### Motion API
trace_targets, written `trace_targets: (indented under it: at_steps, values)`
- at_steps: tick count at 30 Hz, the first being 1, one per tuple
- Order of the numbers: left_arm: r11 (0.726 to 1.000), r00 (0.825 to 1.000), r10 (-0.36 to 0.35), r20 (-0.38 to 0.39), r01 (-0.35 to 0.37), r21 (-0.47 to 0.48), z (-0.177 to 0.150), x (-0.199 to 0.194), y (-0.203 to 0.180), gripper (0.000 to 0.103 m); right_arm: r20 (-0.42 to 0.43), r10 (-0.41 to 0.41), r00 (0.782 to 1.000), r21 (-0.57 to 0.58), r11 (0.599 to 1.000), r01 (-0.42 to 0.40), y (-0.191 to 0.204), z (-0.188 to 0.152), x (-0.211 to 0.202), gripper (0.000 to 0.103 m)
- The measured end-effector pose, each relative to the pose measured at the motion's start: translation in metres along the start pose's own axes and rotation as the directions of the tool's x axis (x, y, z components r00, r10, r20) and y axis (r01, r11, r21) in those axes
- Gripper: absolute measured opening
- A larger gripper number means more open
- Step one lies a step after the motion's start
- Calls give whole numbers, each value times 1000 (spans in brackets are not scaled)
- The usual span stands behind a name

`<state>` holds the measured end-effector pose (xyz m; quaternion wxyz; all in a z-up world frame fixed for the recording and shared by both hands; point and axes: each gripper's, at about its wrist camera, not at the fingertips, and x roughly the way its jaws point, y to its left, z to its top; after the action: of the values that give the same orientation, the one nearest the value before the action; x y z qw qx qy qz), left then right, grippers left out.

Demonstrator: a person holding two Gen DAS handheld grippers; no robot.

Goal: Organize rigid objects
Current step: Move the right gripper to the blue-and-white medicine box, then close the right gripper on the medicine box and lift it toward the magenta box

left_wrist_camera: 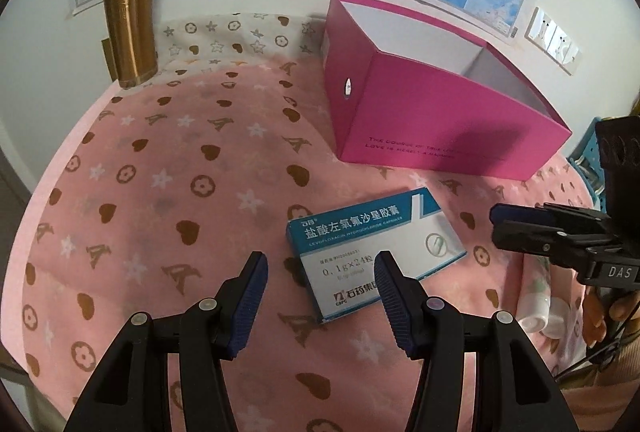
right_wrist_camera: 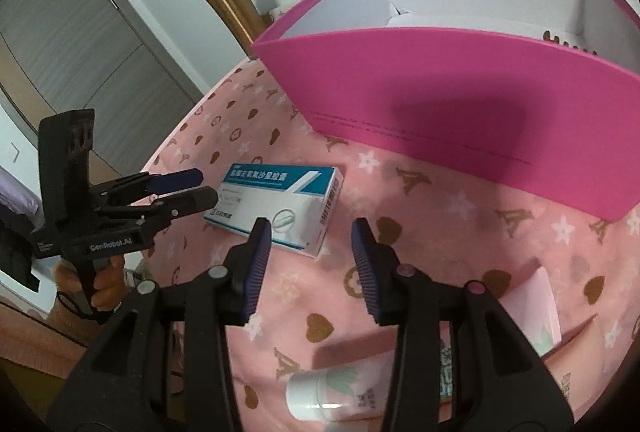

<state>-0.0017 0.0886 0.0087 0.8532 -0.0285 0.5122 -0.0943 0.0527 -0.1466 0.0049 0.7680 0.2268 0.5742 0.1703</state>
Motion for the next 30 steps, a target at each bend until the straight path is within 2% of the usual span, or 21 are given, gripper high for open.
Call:
trace_targets:
  at_steps: [11,20,25,30]
  values:
    - [1000,999,-22,-27,22,9,-7,7,-1,57,-26,-14,1000,1,1000,14,3,6,17,44]
    - [996,995,-81,-57,82,27,-13,11,-8,55,-73,-18,997,-2,1000,18,3,16,40,44]
    - [994,992,-108,-61,110,27,-15,12,-12,54,-85,4,996,-1,1000,-5,4,18,45,44]
    - [992,991,-118,-58,120,34,-13,11,-17,54,-77,-13,997,-6,1000,12,5,17,43,44]
